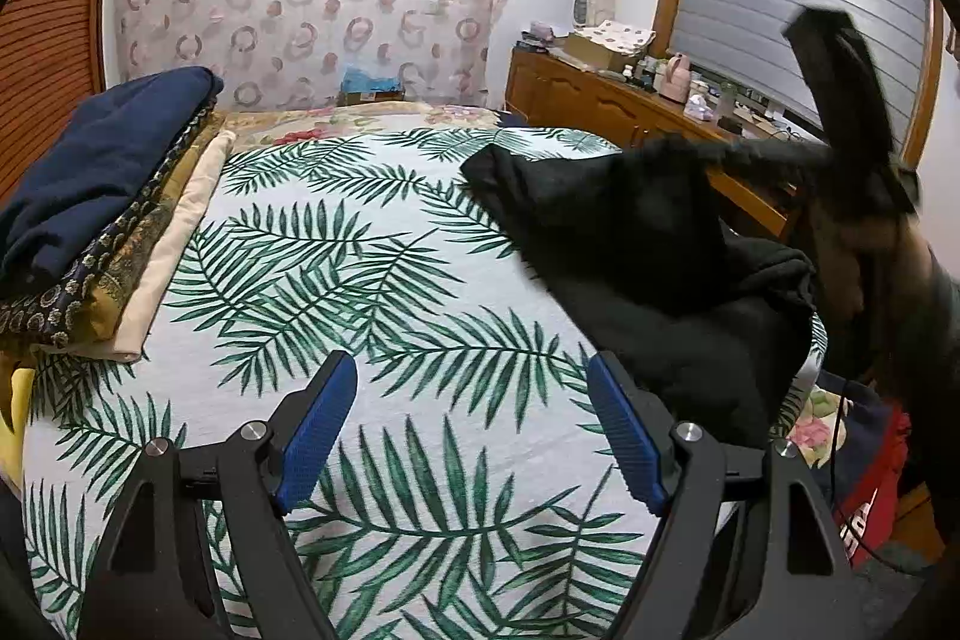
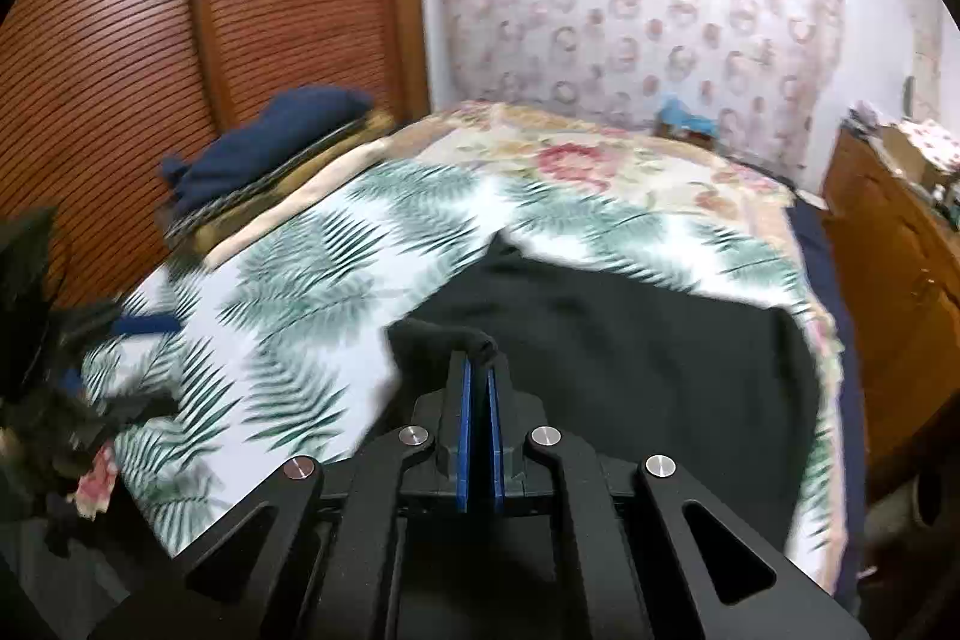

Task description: Fold small clothes

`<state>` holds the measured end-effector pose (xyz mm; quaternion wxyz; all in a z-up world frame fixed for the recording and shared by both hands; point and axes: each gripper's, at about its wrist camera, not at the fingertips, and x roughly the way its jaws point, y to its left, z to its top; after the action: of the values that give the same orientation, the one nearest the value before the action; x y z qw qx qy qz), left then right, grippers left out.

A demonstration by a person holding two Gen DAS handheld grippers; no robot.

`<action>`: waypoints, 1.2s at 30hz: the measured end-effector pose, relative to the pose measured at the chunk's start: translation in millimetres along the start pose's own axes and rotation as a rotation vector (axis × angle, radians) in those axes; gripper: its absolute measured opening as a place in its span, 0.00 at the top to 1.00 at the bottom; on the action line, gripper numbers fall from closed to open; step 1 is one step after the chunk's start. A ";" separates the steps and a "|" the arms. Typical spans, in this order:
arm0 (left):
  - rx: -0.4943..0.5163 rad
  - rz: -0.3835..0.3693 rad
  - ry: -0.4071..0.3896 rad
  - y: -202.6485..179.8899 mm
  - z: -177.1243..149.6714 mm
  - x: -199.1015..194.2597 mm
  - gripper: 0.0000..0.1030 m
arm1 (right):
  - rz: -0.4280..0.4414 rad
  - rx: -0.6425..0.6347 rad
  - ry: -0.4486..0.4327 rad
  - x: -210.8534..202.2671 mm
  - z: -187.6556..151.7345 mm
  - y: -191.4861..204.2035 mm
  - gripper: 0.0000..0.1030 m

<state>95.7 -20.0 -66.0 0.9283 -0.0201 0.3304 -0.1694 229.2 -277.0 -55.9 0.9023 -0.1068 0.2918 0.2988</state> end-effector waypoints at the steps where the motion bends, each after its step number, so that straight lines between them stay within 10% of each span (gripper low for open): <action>1: 0.002 -0.002 0.000 -1.4 0.1 0.3 0.23 | -0.022 0.003 -0.004 -1.0 4.8 -7.3 0.96; 11: 0.010 -0.012 0.004 -8.5 -1.6 3.0 0.23 | -0.337 0.019 0.032 31.9 53.3 -81.3 0.96; 20: 0.014 -0.011 0.018 -11.1 -3.7 6.4 0.23 | -0.437 0.005 0.135 85.5 62.3 -93.5 0.96; 23: 0.024 -0.012 0.017 -14.8 -3.0 6.4 0.22 | -0.454 0.024 0.151 98.8 64.1 -92.2 0.96; 27: 0.035 -0.018 0.019 -20.2 -3.9 6.5 0.22 | -0.437 0.042 0.170 90.0 68.9 -92.6 0.64; 36: 0.054 -0.044 0.030 -34.8 -3.7 11.1 0.22 | -0.308 0.008 0.090 4.1 37.3 -54.0 0.59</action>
<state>90.9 -56.1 -70.4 0.9195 0.0002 0.3389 -0.1989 281.6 -304.4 -27.2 0.9239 -0.1602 0.3132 0.1506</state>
